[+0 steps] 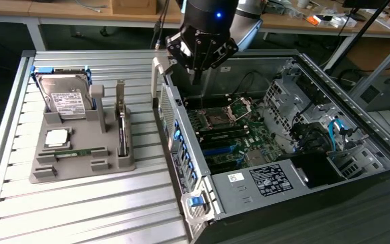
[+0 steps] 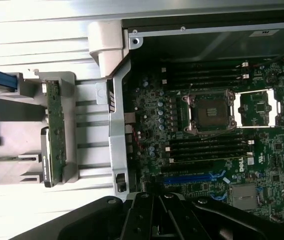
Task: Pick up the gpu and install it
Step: 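Reach for the gpu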
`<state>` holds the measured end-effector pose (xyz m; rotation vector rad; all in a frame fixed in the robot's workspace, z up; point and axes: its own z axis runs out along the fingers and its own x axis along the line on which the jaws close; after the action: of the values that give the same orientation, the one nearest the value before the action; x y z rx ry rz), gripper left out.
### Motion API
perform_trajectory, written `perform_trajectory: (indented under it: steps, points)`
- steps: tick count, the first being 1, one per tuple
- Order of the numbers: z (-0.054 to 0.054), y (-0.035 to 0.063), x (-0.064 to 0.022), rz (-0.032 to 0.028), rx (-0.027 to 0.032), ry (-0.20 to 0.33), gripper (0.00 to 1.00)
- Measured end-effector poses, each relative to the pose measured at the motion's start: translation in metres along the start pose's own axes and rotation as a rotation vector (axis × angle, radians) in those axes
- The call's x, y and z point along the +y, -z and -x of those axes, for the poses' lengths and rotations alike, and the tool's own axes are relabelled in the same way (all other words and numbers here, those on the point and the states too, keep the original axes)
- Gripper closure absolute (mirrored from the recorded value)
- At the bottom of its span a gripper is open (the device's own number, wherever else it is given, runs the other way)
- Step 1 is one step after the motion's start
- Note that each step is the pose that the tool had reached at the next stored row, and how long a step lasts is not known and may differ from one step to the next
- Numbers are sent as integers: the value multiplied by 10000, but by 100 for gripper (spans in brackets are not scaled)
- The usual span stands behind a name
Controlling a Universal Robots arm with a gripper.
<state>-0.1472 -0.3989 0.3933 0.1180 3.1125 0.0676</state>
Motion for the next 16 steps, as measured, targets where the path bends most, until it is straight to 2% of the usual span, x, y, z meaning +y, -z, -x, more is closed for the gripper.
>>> perform_trajectory:
  steps: [16]
  points:
    - [-74,2,-6,1,-1,0,89]
